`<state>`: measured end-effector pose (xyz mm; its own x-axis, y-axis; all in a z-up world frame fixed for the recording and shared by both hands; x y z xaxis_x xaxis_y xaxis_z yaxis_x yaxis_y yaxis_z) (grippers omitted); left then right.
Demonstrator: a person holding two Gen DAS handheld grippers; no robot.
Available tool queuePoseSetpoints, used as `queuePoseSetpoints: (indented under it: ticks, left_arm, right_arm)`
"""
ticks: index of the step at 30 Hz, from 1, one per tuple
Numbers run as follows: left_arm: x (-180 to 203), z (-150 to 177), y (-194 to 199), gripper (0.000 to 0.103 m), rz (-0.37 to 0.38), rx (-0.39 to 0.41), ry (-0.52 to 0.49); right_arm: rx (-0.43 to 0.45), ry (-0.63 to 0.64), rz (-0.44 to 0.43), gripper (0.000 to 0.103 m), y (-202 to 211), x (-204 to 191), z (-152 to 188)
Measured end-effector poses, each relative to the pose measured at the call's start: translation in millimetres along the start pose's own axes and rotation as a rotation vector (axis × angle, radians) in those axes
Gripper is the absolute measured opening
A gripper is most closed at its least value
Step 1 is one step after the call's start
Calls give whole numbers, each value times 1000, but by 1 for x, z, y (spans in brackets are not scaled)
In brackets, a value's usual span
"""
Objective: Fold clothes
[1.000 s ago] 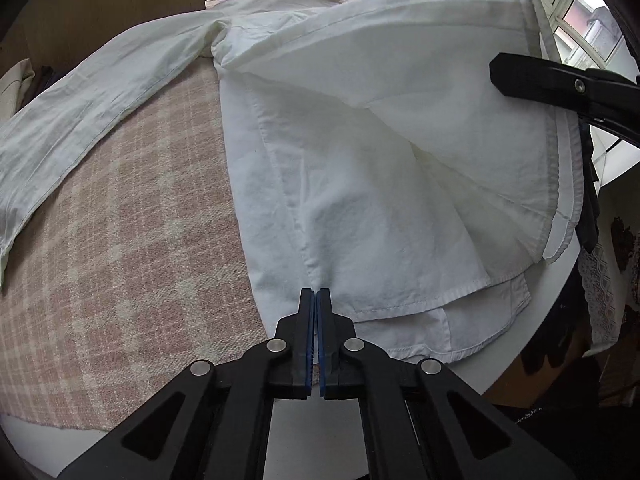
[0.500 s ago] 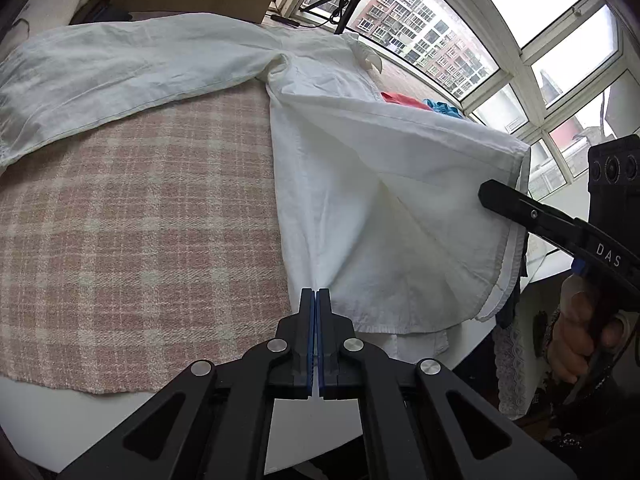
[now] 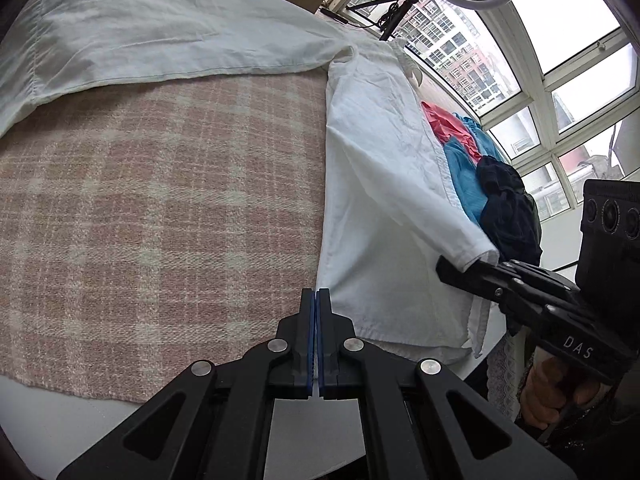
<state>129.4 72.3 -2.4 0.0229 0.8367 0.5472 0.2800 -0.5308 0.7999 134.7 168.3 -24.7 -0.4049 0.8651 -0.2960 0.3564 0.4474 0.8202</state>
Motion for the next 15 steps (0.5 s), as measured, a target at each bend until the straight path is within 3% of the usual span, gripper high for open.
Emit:
queuePoseSetpoints:
  ticks: [4,6,10,13,15]
  left_arm:
    - [-4,4,12,0,-61,-2,-32]
    - [-1,6,27,0,-77,16,-43]
    - [23,-5,41,0,-83,57,-136]
    - [54,-4,39,0,-58,53,-267]
    - [81,5,26,0,-20,16,-355]
  right_arm:
    - [-102,19,-16,7,-31,-9,12]
    - [-121,25,-46,7,-28,-13,19]
    - [-19,64,-93,18,29,-16,29]
    - [73,-19,-9,18,80,21,38]
    - [94,-146,46,18,102,66,51]
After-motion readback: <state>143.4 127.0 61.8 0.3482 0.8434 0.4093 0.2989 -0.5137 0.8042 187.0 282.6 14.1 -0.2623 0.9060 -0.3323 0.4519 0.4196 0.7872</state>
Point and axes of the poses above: each gripper's, at about its wrist camera, not at the fingertips, and y roughly against the way its jaws point, x to its right, z to its underside, the point moved 4 cm from there along -y, roughly the way its jaws point, and after that the axes turned 7 degrees about y, right-handed, at the moved point
